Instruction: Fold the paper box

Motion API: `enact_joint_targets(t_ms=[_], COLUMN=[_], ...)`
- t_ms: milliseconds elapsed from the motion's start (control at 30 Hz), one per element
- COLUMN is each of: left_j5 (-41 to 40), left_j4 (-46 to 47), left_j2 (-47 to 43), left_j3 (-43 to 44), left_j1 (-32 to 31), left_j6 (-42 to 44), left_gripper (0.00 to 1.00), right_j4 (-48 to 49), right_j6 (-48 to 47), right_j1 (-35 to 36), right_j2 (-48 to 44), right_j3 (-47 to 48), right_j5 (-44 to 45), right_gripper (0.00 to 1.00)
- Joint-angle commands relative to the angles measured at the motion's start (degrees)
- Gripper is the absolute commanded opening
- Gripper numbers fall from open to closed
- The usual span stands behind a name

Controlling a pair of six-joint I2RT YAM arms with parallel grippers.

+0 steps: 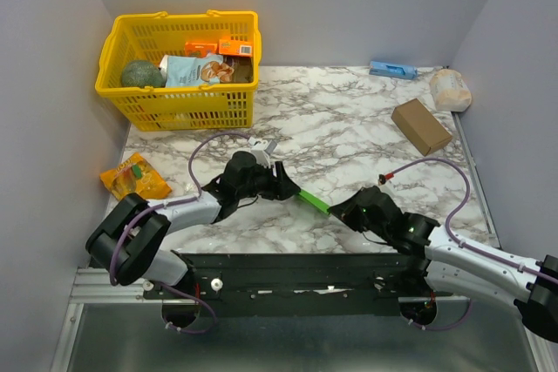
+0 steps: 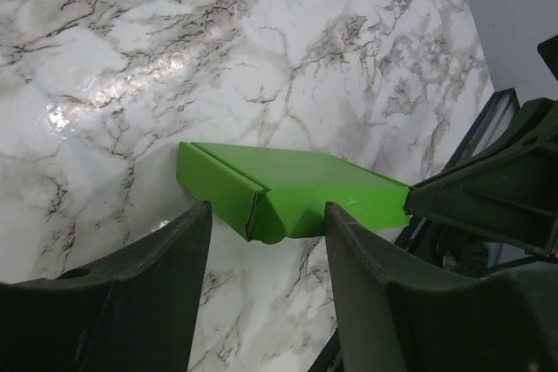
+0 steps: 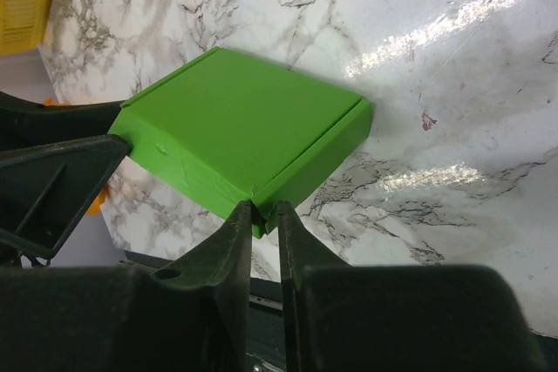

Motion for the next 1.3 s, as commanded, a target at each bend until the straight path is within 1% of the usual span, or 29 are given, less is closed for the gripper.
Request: enact_joint_targets(t_ms=[0, 200, 500, 600, 667, 700, 767, 800, 833, 867, 900, 933, 967, 1000, 1033, 1100, 1133, 1167, 1200, 1267], left_j5=[2.31, 3.1, 6.09, 6.88, 7.4, 7.41, 7.41, 7.58, 7.76, 7.84, 8.02, 8.11, 8.11, 8.11, 7.85, 6.54, 4.44, 3.03, 1.79, -2.6], left_j4=[5.12, 7.59, 14.71, 16.11, 15.68, 15.24, 14.62, 14.45, 13.92, 13.66, 13.22, 13.21, 13.13, 13.13, 12.86, 11.55, 8.59, 6.9, 5.06, -1.18], left_j2=[2.78, 5.68, 11.48, 12.63, 12.45, 12.37, 11.75, 11.58, 11.23, 11.14, 10.87, 10.44, 10.08, 9.73, 8.77, 7.19, 5.18, 4.03, 2.8, -0.98], left_j3=[-1.5, -2.55, -3.17, -2.99, -2.47, -2.29, -1.94, -1.5, -1.32, -1.06, -0.88, -0.97, -1.14, -1.49, -1.67, -2.2, -2.03, -1.5, -1.15, -0.18], left_j1=[0.53, 0.71, 0.88, 0.88, 0.88, 0.88, 0.88, 0.97, 1.06, 1.06, 1.06, 1.06, 1.06, 1.06, 1.06, 1.06, 0.97, 1.06, 1.06, 1.15], left_j6=[-0.68, -0.07, 0.46, 0.11, 0.89, 1.34, 2.48, 2.83, 3.27, 3.62, 4.41, 4.77, 5.12, 6.08, 6.52, 7.49, 8.71, 9.33, 10.21, 12.5], left_gripper=[0.58, 0.5, 0.38, 0.38, 0.38, 0.4, 0.42, 0.46, 0.48, 0.51, 0.56, 0.59, 0.62, 0.67, 0.69, 0.73, 0.75, 0.77, 0.81, 0.85], right_j4=[-15.57, -15.83, -16.09, -16.27, -16.97, -17.41, -17.85, -18.2, -19.33, -19.78, -19.7, -19.17, -18.21, -17.51, -17.15, -16.71, -17.14, -17.32, -17.15, -14.7], right_j6=[-1.77, -1.16, 0.16, -0.45, -2.9, -4.04, -9.31, -10.72, -12.82, -14.06, -15.55, -19.75, -22.92, -26.08, -32.12, -38.83, -42.34, -43.07, -43.6, -44.75], right_j1=[-0.29, -0.38, -0.99, -1.17, -1.08, -1.17, -1.17, -1.08, -1.26, -1.26, -1.52, -1.7, -1.87, -2.05, -2.05, -2.05, -2.05, -2.05, -1.96, -2.14], right_j2=[2.57, 3.18, 3.27, 3.8, 4.06, 4.24, 4.33, 4.33, 4.33, 4.24, 4.15, 4.33, 5.46, 6.52, 7.83, 13.19, 15.03, 16.27, 17.67, 17.95], right_j3=[-2.64, -2.73, -3.17, -2.21, -0.72, 1.21, 2.8, 3.59, 4.9, 5.44, 5.88, 6.84, 7.55, 8.6, 10.17, 15.18, 16.85, 19.39, 20.11, 21.08], right_j5=[3.9, 3.82, 3.9, 4.16, 4.86, 6.26, 7.94, 9.42, 10.13, 10.58, 10.67, 10.67, 10.15, 9.62, 8.66, 6.64, 5.32, 5.22, 4.87, 3.82], right_gripper=[0.23, 0.23, 0.24, 0.24, 0.24, 0.24, 0.28, 0.32, 0.38, 0.41, 0.45, 0.53, 0.56, 0.59, 0.64, 0.67, 0.68, 0.69, 0.69, 0.73])
